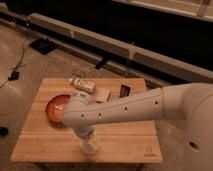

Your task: Place the ceramic cup over the eraser

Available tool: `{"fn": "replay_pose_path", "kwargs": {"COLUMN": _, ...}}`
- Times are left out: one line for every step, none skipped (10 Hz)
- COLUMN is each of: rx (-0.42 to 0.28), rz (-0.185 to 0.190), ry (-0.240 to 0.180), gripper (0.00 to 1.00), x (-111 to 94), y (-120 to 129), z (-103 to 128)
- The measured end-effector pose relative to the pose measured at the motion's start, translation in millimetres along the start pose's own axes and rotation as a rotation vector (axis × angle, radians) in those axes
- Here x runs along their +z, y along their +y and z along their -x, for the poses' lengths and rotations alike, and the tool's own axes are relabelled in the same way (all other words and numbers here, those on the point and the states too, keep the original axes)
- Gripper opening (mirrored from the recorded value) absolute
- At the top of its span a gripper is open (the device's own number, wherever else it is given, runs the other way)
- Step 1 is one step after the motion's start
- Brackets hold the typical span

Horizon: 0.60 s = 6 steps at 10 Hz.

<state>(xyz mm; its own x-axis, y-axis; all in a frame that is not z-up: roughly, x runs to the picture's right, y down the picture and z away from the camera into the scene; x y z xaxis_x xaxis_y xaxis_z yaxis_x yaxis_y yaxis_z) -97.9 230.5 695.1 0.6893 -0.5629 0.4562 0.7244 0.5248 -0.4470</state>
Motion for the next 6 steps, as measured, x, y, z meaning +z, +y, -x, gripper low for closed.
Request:
{"fn": "replay_pose_path", "kwargs": {"rx": 0.004, "rz": 0.006, "ry": 0.004, "gripper": 0.80, "x": 2.2, "y": -1.1, "z": -1.1}}
{"fn": "replay_pose_path", "kwargs": {"rx": 0.018, "rz": 0.011, "ry": 0.016, "gripper": 0.80, "x": 4.8, "y": -1.5, "z": -7.5}}
{"fn": "replay_pose_path", "kwargs": {"rx": 0.025, "rz": 0.015, "ry": 0.021, "gripper": 0.80, "x": 6.1, "y": -1.7, "z": -9.8}}
{"fn": "replay_pose_path", "kwargs": {"rx": 0.030, "rz": 0.018, "ry": 0.026, "gripper": 0.78, "x": 7.3, "y": -2.0, "z": -11.2}}
{"fn": "replay_pose_path", "kwargs": {"rx": 0.033, "rz": 0.022, "ry": 0.033, "gripper": 0.72, "x": 8.4, "y": -2.6, "z": -11.8}}
{"fn": "replay_pose_path", "kwargs": {"rx": 0.036, "rz": 0.026, "ry": 0.037, "gripper": 0.62, "x": 9.7, "y": -2.8, "z": -12.5}}
